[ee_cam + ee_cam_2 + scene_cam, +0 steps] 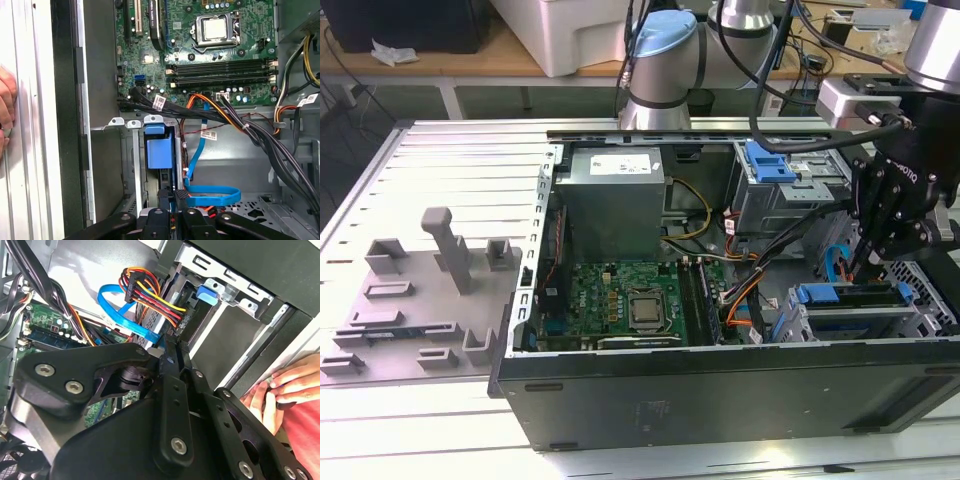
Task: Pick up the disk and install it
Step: 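Insert the second disk wire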
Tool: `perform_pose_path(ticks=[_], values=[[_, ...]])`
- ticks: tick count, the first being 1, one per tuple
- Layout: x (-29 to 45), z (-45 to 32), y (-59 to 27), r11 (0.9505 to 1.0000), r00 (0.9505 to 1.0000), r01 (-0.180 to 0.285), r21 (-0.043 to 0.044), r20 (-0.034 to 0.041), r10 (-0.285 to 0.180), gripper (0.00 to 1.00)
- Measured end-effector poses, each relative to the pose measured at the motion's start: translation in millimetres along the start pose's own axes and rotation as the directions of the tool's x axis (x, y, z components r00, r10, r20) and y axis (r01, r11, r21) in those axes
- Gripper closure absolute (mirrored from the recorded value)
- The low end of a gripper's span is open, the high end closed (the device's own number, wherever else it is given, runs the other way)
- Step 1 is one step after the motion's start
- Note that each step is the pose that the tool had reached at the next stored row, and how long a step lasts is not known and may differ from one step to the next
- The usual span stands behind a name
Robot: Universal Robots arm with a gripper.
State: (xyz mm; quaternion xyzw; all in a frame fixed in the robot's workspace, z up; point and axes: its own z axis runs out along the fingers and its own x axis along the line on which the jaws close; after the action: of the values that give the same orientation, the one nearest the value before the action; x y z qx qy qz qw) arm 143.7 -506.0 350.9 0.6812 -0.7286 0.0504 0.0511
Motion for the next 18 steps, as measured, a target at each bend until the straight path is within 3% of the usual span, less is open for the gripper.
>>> perform_pose_path(ticks=[18], values=[[1.4,1.8,-1.7,1.0000,1.0000,0.004,-0.0053,-0.0006,-0.004,0.84]])
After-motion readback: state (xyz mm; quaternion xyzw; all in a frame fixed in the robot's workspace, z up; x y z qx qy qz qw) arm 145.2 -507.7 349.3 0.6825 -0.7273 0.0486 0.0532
